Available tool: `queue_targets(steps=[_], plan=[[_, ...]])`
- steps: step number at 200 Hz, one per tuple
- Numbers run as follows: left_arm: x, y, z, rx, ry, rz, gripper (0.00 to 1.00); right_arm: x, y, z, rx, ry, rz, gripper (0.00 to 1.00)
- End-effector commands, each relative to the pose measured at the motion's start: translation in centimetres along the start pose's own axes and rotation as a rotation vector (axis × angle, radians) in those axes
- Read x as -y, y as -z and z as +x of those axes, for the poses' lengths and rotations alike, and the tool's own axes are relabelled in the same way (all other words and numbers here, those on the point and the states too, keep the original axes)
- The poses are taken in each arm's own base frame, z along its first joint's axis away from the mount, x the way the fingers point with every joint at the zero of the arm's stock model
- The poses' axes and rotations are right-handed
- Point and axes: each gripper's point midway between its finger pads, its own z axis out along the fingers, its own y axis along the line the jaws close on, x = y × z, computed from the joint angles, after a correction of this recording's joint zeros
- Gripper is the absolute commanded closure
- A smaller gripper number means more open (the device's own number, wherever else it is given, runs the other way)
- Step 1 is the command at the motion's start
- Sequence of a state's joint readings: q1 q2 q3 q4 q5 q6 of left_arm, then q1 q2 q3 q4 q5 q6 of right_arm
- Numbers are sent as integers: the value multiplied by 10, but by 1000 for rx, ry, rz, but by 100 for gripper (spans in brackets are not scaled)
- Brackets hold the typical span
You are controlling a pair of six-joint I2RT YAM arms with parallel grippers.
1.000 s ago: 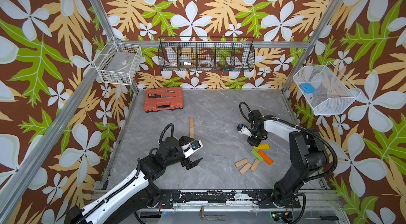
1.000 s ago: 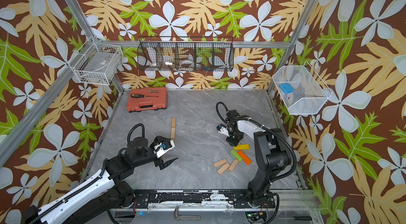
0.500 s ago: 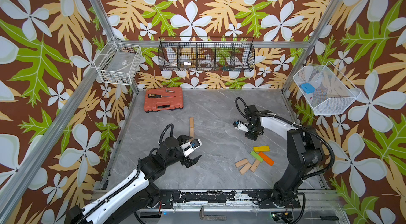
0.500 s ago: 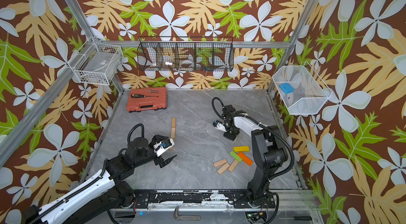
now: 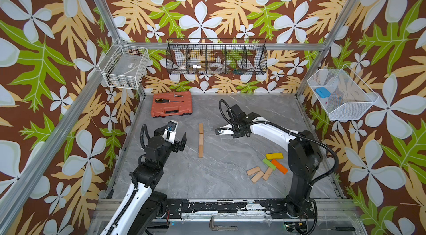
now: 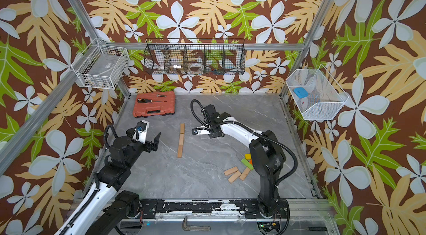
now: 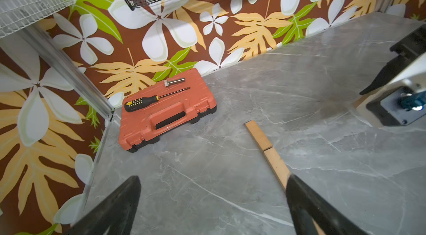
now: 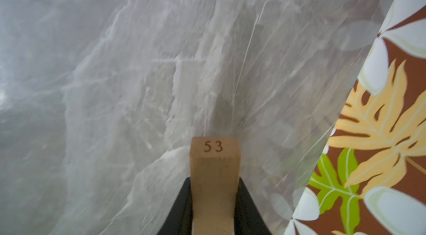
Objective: Assemble the letter k with building blocks
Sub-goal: Pick up the building block from the center of the board, then assemble the building block at the center of the board.
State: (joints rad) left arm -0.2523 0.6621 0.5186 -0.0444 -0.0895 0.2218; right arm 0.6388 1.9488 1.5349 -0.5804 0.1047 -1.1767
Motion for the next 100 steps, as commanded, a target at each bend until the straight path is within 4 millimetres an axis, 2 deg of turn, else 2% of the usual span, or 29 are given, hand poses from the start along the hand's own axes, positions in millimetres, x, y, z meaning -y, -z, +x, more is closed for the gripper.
queue_targets(steps=[1, 19, 54, 100], plan=[[-6, -1, -3, 8, 18, -22, 0, 10, -10, -31, 52, 124, -28, 81], [-4, -1, -4, 13, 11, -13, 0, 16, -21, -50, 68, 138, -68, 81], [-3, 0, -4, 15, -9, -4, 0, 19, -41, -66, 69, 148, -110, 81], [-3, 1, -3, 14, -22, -9, 0, 0, -60, -79, 78, 167, -165, 81]])
